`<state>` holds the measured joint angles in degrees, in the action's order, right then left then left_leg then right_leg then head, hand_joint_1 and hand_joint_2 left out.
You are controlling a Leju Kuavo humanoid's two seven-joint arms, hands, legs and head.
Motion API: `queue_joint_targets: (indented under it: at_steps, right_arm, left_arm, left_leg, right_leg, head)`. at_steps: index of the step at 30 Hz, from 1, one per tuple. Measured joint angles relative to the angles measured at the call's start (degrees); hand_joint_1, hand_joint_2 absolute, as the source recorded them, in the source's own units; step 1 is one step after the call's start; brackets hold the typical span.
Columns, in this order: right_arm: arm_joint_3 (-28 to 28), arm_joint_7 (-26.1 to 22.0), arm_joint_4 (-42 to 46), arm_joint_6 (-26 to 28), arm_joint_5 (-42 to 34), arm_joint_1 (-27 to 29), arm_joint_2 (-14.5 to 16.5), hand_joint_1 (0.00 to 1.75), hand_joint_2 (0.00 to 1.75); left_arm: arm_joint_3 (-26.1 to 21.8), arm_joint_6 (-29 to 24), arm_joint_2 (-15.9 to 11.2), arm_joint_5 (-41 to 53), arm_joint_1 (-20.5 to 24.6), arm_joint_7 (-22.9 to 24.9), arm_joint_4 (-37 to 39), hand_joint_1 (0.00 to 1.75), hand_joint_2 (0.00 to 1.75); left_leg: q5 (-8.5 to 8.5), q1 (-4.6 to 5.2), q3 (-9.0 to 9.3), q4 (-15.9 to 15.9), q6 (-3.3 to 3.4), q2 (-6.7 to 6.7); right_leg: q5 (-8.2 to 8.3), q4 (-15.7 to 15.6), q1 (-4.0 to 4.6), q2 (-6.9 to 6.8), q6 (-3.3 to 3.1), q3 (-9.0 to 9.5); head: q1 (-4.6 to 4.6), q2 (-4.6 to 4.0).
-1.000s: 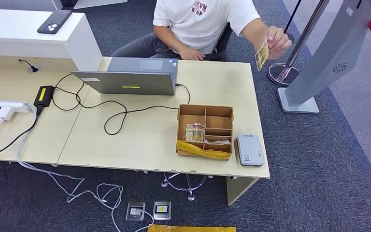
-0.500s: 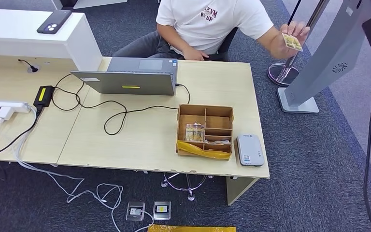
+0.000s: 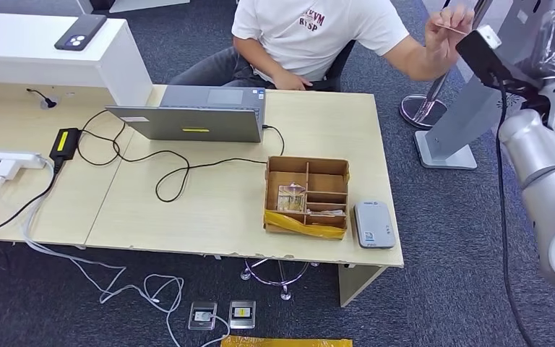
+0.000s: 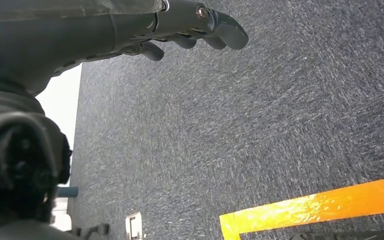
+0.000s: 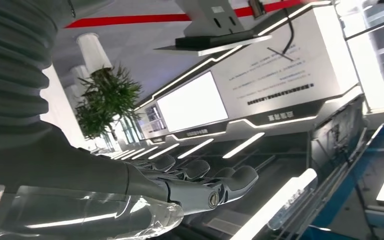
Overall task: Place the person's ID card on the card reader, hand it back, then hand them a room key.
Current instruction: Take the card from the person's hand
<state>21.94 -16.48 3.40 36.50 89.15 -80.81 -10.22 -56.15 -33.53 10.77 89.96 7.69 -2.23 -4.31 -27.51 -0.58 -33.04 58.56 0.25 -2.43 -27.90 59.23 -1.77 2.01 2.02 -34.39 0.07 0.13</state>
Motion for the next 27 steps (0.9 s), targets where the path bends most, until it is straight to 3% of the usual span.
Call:
queue_joint_targets:
  at_steps: [3, 5, 6, 8, 10, 11, 12, 14, 15, 20, 27]
  right_arm:
    - [-1.9, 1.0, 1.1, -1.3, -1.6, 2.3, 2.7, 0.0, 1.75]
    - [-4.5, 6.6, 3.5, -6.7, -8.0, 6.0, 3.2, 0.0, 1.75]
    - [-6.7, 12.3, 5.9, -11.4, -14.1, 8.6, 2.2, 0.0, 1.75]
    - [-13.7, 29.8, 14.0, -21.0, -29.9, 13.7, -2.4, 0.0, 1.75]
    - [-22.4, 46.9, 26.6, -24.8, -42.0, 17.3, -9.0, 0.0, 1.75]
    - [-26.7, 51.7, 34.3, -25.0, -44.6, 18.3, -11.5, 0.0, 1.75]
    - [-30.3, 53.2, 41.2, -24.9, -45.2, 19.0, -12.8, 0.0, 1.75]
    - [-37.1, 50.9, 52.3, -24.8, -44.5, 20.0, -13.3, 0.0, 1.75]
    - [-39.9, 49.3, 55.5, -24.8, -44.4, 20.7, -13.3, 0.0, 1.75]
    - [-51.3, 48.0, 69.0, -24.2, -45.2, 23.8, -17.1, 0.0, 1.75]
    - [-62.8, 48.7, 79.9, -23.7, -46.5, 24.7, -18.8, 0.0, 1.75]
  left_arm:
    - [0.1, 0.1, -0.1, 0.0, 0.0, 0.0, 0.0, 0.0, 0.0]
    - [0.2, 0.1, -0.1, 0.0, 0.1, 0.0, 0.0, 0.0, 0.0]
    - [0.2, 0.1, -0.1, 0.0, 0.1, 0.0, 0.0, 0.0, 0.0]
    - [0.2, 0.2, -0.2, 0.0, -0.2, 0.0, 0.0, 0.0, 0.0]
    - [0.2, 0.3, -0.3, 0.0, -0.9, 0.0, 0.0, 0.0, 0.0]
    - [0.1, 0.4, -0.5, 0.0, -1.2, 0.1, 0.0, 0.0, 0.0]
    - [0.1, 0.4, -0.6, -0.1, -1.5, 0.1, 0.0, 0.0, 0.0]
    - [0.1, 0.4, -0.9, -0.1, -1.2, 0.2, 0.0, 0.0, 0.0]
    - [0.1, 0.4, -0.9, -0.1, -0.6, 0.2, 0.0, 0.0, 0.0]
    - [0.2, 0.5, -0.8, 0.0, 0.5, 0.3, 0.0, 0.0, 0.0]
    - [0.1, 0.5, -0.9, 0.0, -0.1, 0.3, 0.0, 0.0, 0.0]
  left_leg:
    - [-0.05, -0.06, 0.2, 0.0, -0.08, 0.1]
    - [-0.08, -0.17, 0.6, 0.1, -0.13, 0.07]
    - [-0.09, -0.22, 0.76, 0.2, -0.14, 0.01]
    - [-0.07, -0.2, 0.58, 0.3, -0.09, -0.13]
    - [-0.1, 0.02, -0.16, 0.3, -0.05, 0.27]
    - [-0.24, 0.16, -0.57, 0.3, -0.08, 0.92]
    - [-0.54, 0.26, -0.72, 0.2, -0.09, 1.86]
    - [-1.19, 0.26, -0.38, 0.1, -0.13, 3.5]
    - [-1.31, 0.17, 0.0, 0.1, -0.07, 3.74]
    - [-0.43, -0.09, 0.35, 0.2, -0.14, 1.26]
    - [-0.32, -0.21, 0.05, 0.2, -0.24, 0.41]
  right_leg:
    - [0.0, 0.0, 0.08, 0.09, -0.04, -0.07]
    - [-0.02, -0.2, 0.26, 0.08, -0.07, 0.08]
    - [-0.03, -0.3, 0.35, 0.05, -0.07, 0.2]
    - [0.0, -0.3, 0.3, -0.02, 0.07, 0.32]
    - [0.19, -0.1, -0.09, 0.42, 0.19, -0.09]
    - [0.3, 0.0, -0.29, 1.11, 0.2, -0.41]
    - [0.37, 0.1, -0.43, 2.05, 0.16, -0.65]
    - [0.34, 0.1, -0.38, 3.68, 0.02, -0.64]
    - [0.27, 0.1, -0.25, 3.86, -0.01, -0.44]
    - [0.06, 0.1, 0.07, 1.32, -0.04, -0.24]
    - [-0.02, 0.2, 0.19, 0.51, -0.16, -0.28]
  head:
    - [-0.02, 0.0]
    - [-0.19, 0.0]
    - [-0.19, 0.0]
    - [-0.15, 0.0]
    - [0.13, 0.0]
    - [0.29, 0.0]
    - [0.39, 0.0]
    - [0.21, 0.0]
    - [0.05, 0.0]
    - [-0.04, 0.0]
    - [-0.05, 0.0]
